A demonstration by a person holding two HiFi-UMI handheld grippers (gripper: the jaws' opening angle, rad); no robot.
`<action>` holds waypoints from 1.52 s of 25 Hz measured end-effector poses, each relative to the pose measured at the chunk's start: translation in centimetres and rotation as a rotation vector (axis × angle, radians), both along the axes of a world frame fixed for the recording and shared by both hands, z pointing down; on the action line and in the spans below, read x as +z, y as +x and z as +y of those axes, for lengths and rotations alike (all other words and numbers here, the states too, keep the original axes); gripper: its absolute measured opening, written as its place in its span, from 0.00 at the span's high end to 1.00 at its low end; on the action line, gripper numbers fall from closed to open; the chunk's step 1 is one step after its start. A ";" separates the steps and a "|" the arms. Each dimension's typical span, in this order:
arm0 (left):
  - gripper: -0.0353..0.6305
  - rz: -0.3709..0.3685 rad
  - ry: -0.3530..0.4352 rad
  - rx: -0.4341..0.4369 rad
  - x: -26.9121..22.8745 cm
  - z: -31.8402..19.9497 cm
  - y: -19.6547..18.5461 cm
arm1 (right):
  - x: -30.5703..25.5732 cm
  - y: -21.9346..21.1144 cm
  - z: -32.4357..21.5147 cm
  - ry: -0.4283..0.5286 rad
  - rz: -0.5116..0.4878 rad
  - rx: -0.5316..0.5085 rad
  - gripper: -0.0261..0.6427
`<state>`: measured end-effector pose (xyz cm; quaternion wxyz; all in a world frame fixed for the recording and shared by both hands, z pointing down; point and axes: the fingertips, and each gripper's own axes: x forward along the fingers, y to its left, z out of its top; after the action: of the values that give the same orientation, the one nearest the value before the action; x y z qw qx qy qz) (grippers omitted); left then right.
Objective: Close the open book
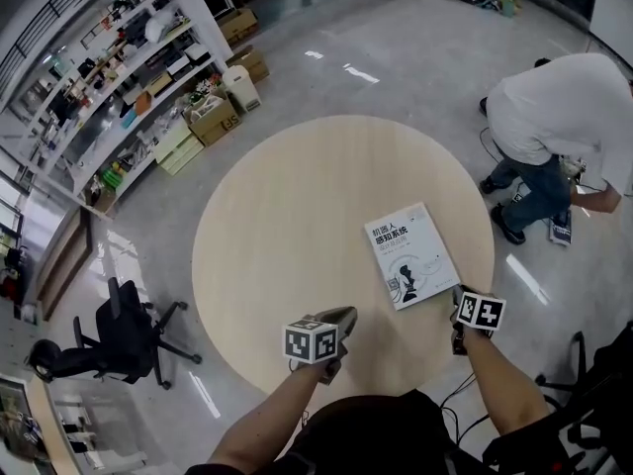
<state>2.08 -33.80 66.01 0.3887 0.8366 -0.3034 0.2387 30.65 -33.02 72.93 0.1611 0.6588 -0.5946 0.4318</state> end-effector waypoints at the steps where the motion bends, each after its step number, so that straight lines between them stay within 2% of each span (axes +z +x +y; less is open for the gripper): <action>1: 0.96 -0.001 0.001 -0.005 0.1 0.0 -0.2 | -0.7 0.7 -0.1 0.016 0.031 0.017 0.89; 5: 0.96 -0.001 0.007 -0.030 -0.3 -0.2 -0.8 | -4.3 0.8 -2.1 0.110 0.113 -0.011 0.89; 7: 0.96 0.002 0.012 -0.034 -0.6 -0.3 -0.8 | -5.0 -0.5 -3.2 0.137 0.071 -0.050 0.89; 10: 0.96 0.008 0.022 -0.038 -0.8 -0.3 -0.5 | -4.3 -2.8 -4.1 0.113 -0.002 -0.113 0.89; 14: 0.96 0.005 0.044 -0.062 -1.1 -0.3 -0.6 | -4.1 -5.7 -4.6 0.102 -0.015 -0.216 0.89; 19: 0.96 0.018 0.096 -0.112 -2.3 -0.8 -1.4 | -7.0 -9.8 -5.9 0.179 -0.024 -0.400 0.96; 23: 0.96 0.031 0.171 -0.148 -4.5 -1.4 -2.4 | -10.5 -12.0 -7.2 0.269 -0.008 -0.517 0.96; 32: 0.96 0.068 0.381 -0.278 -11.6 -3.6 -6.3 | -17.5 -14.8 -7.8 0.417 -0.025 -0.606 0.96; 38: 0.96 0.049 0.492 -0.267 -14.8 -2.8 -6.8 | -20.2 -15.2 -6.9 0.477 -0.010 -0.651 0.96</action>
<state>-4.74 -36.57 51.21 0.2092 0.8639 -0.4503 0.0845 15.43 -39.96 52.72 0.1292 0.4527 -0.8565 0.2114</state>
